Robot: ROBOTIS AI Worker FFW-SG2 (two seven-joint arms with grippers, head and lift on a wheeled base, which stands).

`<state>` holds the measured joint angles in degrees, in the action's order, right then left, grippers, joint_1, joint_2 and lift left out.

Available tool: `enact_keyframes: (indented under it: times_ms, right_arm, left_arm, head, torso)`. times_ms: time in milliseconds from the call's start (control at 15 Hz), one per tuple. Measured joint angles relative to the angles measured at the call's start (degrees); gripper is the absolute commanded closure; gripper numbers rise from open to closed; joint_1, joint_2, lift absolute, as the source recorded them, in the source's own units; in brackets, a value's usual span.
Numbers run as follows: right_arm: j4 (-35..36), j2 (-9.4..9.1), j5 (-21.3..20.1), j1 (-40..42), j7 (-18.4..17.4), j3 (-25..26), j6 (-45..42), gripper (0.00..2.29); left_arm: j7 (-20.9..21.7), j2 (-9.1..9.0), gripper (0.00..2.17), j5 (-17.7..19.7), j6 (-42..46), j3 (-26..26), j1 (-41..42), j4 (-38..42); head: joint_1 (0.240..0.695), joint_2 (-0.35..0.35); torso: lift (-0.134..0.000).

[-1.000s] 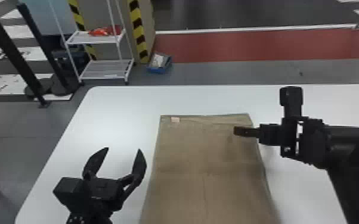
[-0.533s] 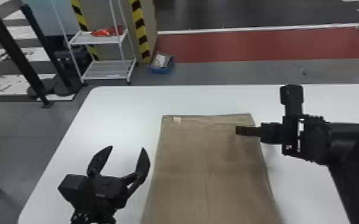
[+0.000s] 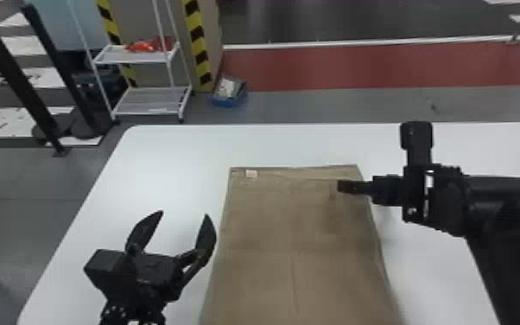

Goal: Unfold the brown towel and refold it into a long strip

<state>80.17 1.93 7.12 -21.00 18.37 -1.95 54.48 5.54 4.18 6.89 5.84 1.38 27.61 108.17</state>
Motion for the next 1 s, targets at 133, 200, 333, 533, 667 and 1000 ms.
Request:
enact_keyframes:
  times_ms: [133,200,333,533,667,1000]
  right_arm:
    - [-0.32,0.0,0.0,-0.17,0.0,0.02,-0.12,0.4]
    - [-0.4,0.0,-0.03,-0.22,0.0,0.02,-0.17,0.41]
    - [-0.82,0.0,-0.39,-0.47,-0.01,0.07,-0.21,0.48]
    - [-1.3,0.0,-0.55,-0.87,0.0,0.08,-0.21,0.54]
    - [-1.46,0.0,-0.67,-1.06,-0.01,-0.02,-0.21,0.59]
    - [-1.53,0.0,-0.51,-1.02,-0.01,0.14,-0.2,0.59]
  left_arm:
    - [0.0,0.04,0.09,0.05,0.0,-0.1,-0.15,-0.14]
    - [0.0,0.08,0.09,0.05,0.0,-0.2,-0.23,-0.22]
    - [0.0,0.31,0.09,0.13,0.0,-0.44,-0.47,-0.49]
    - [0.0,0.58,0.09,0.29,0.0,-0.51,-0.66,-0.74]
    - [0.0,0.71,0.09,0.39,0.0,-0.59,-0.74,-0.84]
    - [0.0,0.86,0.09,0.57,0.0,-0.77,-0.89,-1.08]
  head:
    - [0.695,0.099]
    - [0.695,0.098]
    - [0.695,0.095]
    - [0.695,0.093]
    - [0.695,0.093]
    - [0.695,0.091]
  torso:
    - [-0.123]
    - [-0.123]
    - [-0.123]
    - [-0.123]
    - [-0.123]
    - [-0.123]
